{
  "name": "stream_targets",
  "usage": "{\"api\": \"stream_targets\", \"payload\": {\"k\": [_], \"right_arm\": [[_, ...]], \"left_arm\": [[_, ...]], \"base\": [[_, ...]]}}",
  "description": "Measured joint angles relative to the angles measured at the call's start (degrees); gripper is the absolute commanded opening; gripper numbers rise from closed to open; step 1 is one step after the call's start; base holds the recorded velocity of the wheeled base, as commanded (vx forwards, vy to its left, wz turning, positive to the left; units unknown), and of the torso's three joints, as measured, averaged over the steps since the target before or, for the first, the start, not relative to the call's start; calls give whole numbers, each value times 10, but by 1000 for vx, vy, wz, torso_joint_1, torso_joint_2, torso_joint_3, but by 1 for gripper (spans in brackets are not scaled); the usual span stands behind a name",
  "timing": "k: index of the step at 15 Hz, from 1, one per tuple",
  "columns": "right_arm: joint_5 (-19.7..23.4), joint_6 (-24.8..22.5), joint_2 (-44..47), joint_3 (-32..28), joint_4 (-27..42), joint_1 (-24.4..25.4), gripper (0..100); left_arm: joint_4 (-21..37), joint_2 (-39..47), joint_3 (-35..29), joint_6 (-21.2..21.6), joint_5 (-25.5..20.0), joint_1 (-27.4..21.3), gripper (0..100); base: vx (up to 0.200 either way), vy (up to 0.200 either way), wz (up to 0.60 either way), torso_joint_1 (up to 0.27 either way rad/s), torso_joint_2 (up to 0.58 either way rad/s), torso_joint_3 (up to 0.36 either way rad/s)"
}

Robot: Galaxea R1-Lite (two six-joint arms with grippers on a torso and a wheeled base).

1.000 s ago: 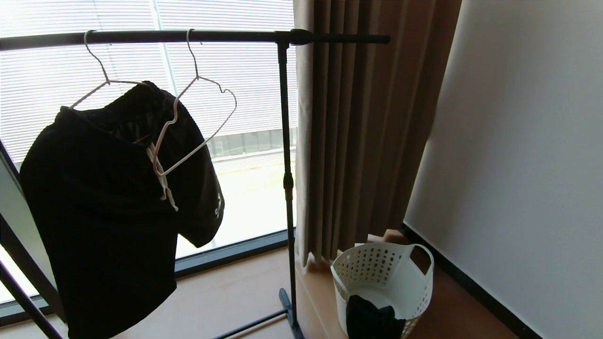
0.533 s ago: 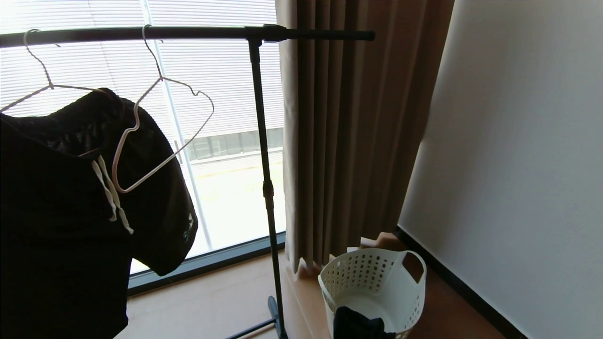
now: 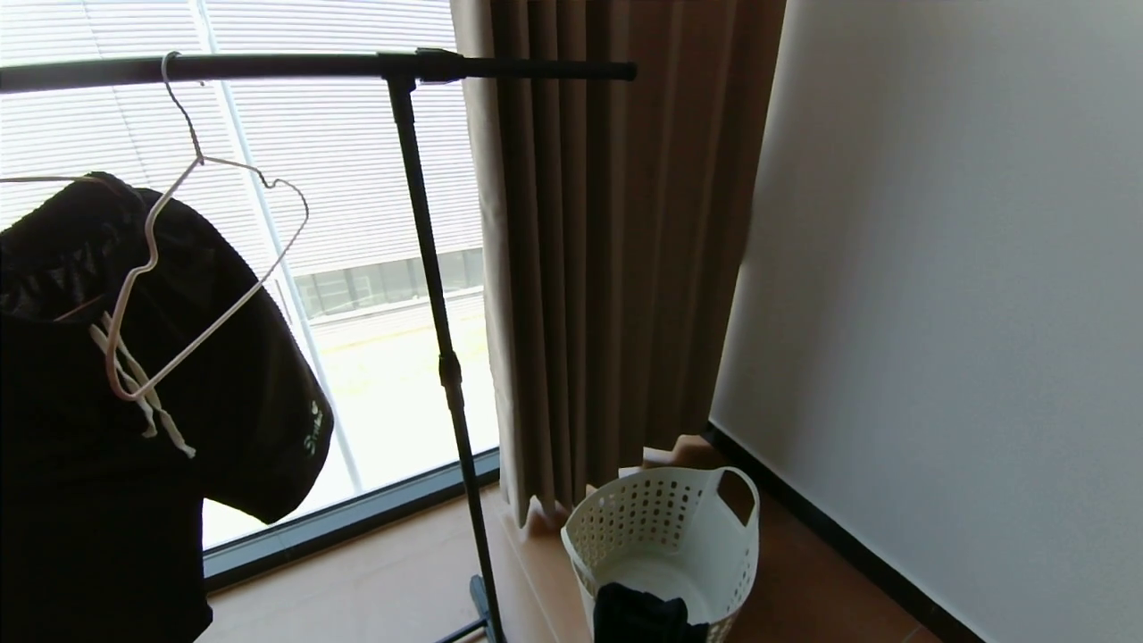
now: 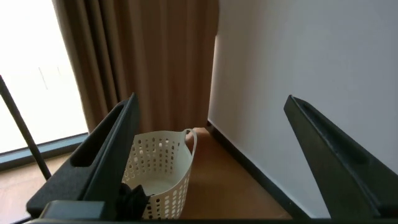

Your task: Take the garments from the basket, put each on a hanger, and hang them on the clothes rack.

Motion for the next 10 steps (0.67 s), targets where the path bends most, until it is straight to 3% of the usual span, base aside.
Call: {"api": "stream_targets", "payload": {"k": [4,10], "right_arm": [[0,-1,0,0,0,0,100],[0,-1,0,0,0,-1,100]], "left_arm": [[0,0,0,6,1,0,100],[0,0,0,6,2,0,100]], "base": [[0,0,0,0,0,0],[0,0,0,1,2,-160]]}}
